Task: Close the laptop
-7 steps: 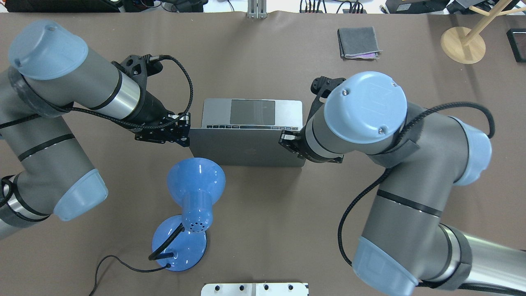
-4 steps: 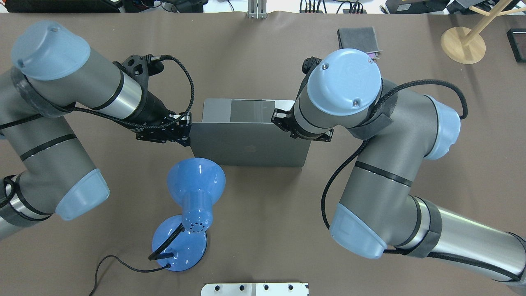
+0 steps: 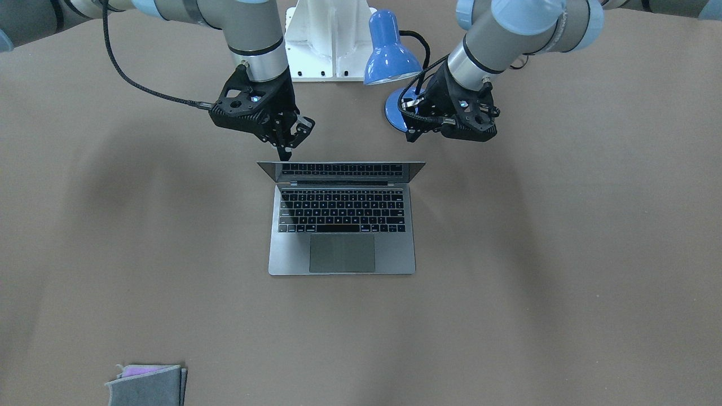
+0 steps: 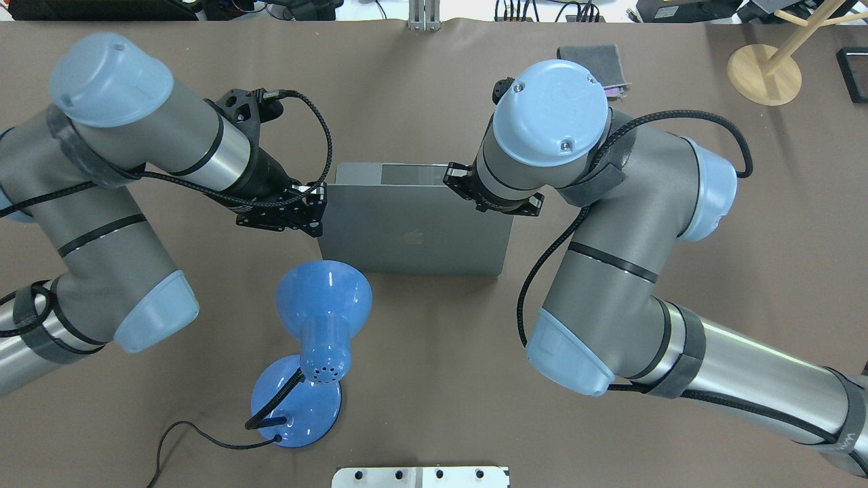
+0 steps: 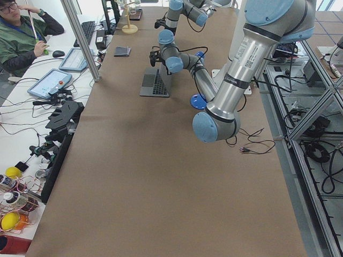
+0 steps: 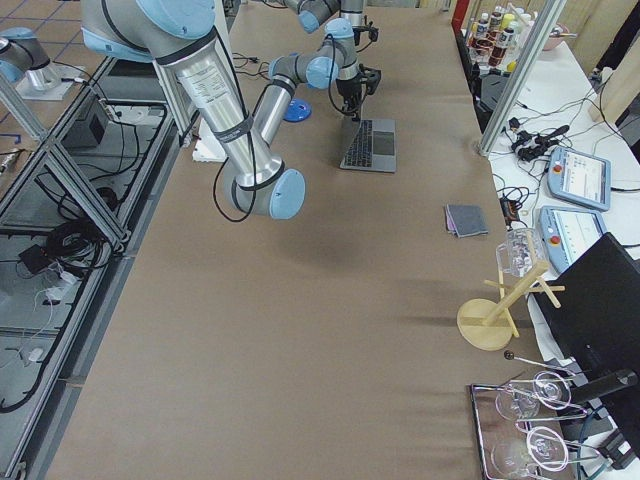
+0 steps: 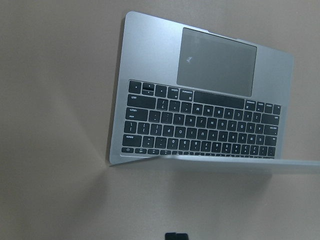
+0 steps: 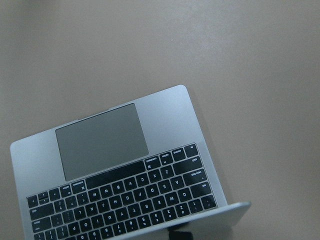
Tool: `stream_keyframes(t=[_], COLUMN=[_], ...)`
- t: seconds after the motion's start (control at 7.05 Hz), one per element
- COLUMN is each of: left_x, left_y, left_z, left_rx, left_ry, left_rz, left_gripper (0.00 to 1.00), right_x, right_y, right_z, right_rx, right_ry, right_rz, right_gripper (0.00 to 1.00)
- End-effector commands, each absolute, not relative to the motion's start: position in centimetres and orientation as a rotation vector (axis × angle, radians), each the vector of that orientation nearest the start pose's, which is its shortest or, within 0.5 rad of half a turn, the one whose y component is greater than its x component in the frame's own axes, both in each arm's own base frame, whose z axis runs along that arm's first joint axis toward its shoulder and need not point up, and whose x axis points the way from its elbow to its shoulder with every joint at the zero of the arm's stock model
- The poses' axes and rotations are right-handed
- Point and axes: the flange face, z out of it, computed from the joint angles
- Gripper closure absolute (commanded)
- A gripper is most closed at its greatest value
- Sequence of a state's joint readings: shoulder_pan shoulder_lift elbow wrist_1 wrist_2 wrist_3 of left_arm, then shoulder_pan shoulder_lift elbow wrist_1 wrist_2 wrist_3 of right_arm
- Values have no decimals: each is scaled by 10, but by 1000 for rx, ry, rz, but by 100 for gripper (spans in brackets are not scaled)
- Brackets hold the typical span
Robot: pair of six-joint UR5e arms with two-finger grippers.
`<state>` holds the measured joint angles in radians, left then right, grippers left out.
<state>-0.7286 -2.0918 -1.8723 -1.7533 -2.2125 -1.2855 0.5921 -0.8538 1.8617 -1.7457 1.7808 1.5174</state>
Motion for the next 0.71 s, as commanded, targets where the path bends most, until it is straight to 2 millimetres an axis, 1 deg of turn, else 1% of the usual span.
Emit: stream_keyframes(t=[0.0,0.14,0.28,0.43,0.57], left_x=[415,417,427,435,435], left_y=[-473,-480,-492,-503,-514], left_z=[205,209,201,198,198], left_rx=[-9,-2,19,18,20], left_ry=[1099,1088,1077,1072,1066], left_rz=[-39,-41,-55,-61,-73], left_gripper=[100,100,100,100,100], right_x=[-465,-467,-473,-481,-485], right_y=[-457,-464,-477,-492,-499], right_z=[150,154,161,160,159], right_rx=[84,89,92,95,94], right_ry=[-854,-854,-849,-843,-838], right_rz=[421,424,433,442,446], right_gripper=[100,100,100,100,100])
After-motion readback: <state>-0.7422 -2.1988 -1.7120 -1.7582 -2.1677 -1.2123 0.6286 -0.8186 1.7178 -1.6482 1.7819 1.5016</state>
